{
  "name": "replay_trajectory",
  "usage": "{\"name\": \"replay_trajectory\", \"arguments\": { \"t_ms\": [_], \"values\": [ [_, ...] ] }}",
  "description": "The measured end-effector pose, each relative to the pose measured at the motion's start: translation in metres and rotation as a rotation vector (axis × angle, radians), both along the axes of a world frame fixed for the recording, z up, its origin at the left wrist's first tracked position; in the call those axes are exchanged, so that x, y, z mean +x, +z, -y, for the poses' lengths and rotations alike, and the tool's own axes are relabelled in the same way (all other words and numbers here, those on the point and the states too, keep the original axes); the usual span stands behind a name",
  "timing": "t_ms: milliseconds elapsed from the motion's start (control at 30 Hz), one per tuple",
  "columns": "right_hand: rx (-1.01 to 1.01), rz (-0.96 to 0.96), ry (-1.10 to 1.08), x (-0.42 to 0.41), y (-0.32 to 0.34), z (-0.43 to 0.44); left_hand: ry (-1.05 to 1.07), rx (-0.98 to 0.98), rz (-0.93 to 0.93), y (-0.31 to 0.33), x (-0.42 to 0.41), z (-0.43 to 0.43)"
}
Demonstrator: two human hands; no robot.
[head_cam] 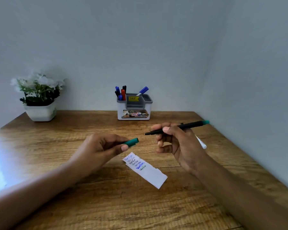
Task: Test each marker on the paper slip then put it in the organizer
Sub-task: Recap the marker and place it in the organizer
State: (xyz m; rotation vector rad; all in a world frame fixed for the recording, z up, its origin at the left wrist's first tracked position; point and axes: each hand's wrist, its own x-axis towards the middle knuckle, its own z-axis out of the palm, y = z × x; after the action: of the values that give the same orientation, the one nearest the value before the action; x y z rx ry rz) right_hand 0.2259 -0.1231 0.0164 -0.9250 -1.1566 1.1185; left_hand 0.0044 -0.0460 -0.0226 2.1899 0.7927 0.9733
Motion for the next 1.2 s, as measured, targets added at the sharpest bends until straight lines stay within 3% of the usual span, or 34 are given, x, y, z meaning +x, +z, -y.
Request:
{"name": "replay_trajectory", "arguments": {
  "t_ms": [267,633,1000,1200],
  "values": [
    [-0.024,0.100,-0.064,-0.003,0.003,0.004,-0.082,-0.136,0.115,0.003,0.003,0.007],
    [0.025,0.281,0.025,-0.014,-0.005,0.008,-0.117,-0.288,0.153,0.009,0.009,0.017],
    [-0.076,0.205,0.029,-0.021,-0.013,0.009,-0.054,-0.355,0.198,0.012,0.021,0.030],
    [0.018,0.168,-0.028,-0.015,-0.001,0.009,-0.033,-0.275,0.205,0.022,0.025,0.033]
  ]
}}
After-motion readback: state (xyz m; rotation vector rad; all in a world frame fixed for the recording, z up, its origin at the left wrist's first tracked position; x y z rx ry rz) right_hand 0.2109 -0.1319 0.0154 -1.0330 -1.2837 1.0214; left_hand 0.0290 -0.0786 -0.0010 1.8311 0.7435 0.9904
